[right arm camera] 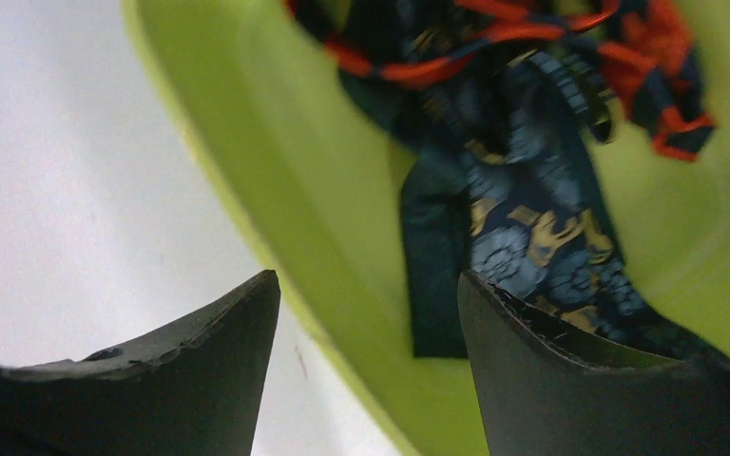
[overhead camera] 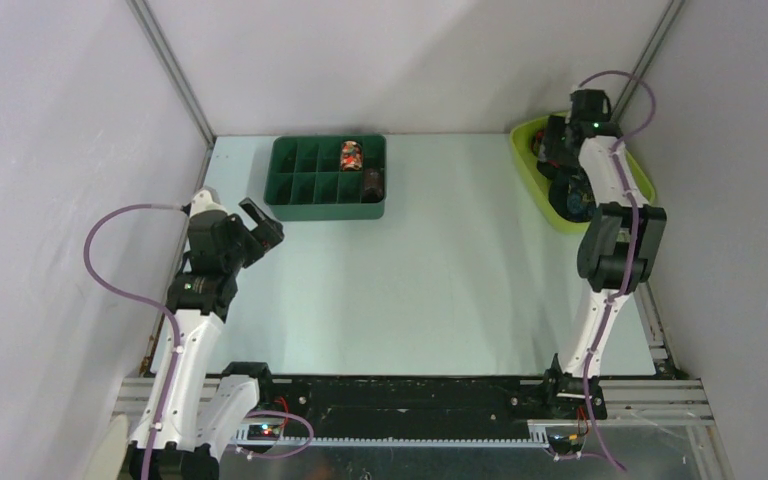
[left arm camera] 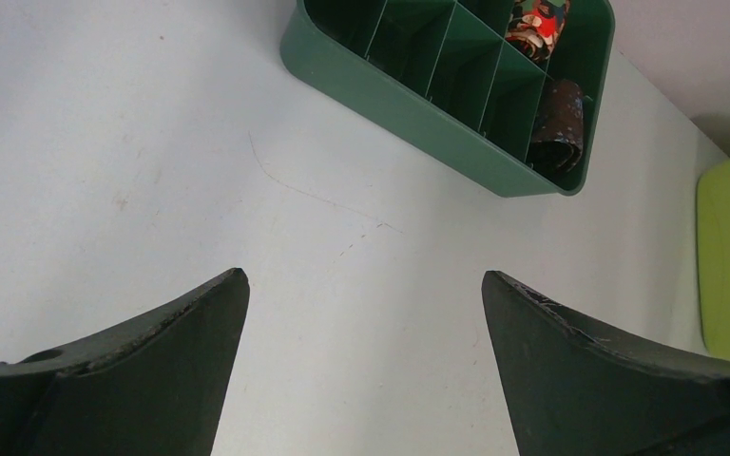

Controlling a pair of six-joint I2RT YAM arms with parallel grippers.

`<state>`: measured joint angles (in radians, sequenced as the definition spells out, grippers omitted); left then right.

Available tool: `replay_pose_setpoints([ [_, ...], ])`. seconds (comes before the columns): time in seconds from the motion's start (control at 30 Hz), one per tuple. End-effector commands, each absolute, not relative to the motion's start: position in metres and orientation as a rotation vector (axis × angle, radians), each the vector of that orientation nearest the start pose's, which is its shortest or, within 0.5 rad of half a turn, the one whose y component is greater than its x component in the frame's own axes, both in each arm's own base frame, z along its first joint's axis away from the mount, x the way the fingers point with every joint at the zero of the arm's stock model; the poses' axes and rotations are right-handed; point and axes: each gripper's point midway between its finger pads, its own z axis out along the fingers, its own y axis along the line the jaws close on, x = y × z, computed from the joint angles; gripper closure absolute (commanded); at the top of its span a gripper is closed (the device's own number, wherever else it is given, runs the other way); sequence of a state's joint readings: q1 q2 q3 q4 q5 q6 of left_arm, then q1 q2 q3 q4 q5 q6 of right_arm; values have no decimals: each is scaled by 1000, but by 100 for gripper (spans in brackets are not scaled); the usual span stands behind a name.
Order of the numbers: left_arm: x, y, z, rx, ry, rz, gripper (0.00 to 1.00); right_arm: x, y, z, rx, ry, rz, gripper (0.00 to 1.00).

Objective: Roll the ties
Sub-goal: Pick up the tie from the bin.

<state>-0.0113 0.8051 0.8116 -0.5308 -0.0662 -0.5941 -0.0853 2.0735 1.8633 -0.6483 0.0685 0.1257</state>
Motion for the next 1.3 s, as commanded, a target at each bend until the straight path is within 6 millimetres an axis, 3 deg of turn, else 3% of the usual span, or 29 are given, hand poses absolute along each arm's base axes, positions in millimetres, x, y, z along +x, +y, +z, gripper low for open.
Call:
replay_pose_setpoints([
  [0.0,289,-17,216,-629,1976,-330,0,559,-97,179,521,2220,-88,28],
  [0.03,289,-18,217,-627,1975,-337,0,563,-102,163,549,2243,-99,28],
  [0.07,290,-19,217,-626,1975,-343,0,569,-111,170,591,2213,-106,28],
  [0.1,291,-21,218,-622,1976,-351,0,573,-117,156,617,2227,-112,28],
  [0.13,292,-21,219,-620,1975,-356,0,579,-121,161,635,2201,-107,27],
  [0.37,291,-16,221,-651,1958,-359,0,609,-143,132,730,2135,-97,20],
  [0.63,289,-20,220,-653,1963,-385,0,620,-126,108,1000,2061,223,16],
  [0.93,287,-21,220,-647,1966,-394,0,634,-126,105,1276,1850,466,17],
  [1.03,288,-21,218,-651,1973,-395,0,639,-126,99,1332,1808,517,22],
  [1.27,288,-21,218,-654,1975,-392,0,652,-128,106,1347,1685,586,24],
])
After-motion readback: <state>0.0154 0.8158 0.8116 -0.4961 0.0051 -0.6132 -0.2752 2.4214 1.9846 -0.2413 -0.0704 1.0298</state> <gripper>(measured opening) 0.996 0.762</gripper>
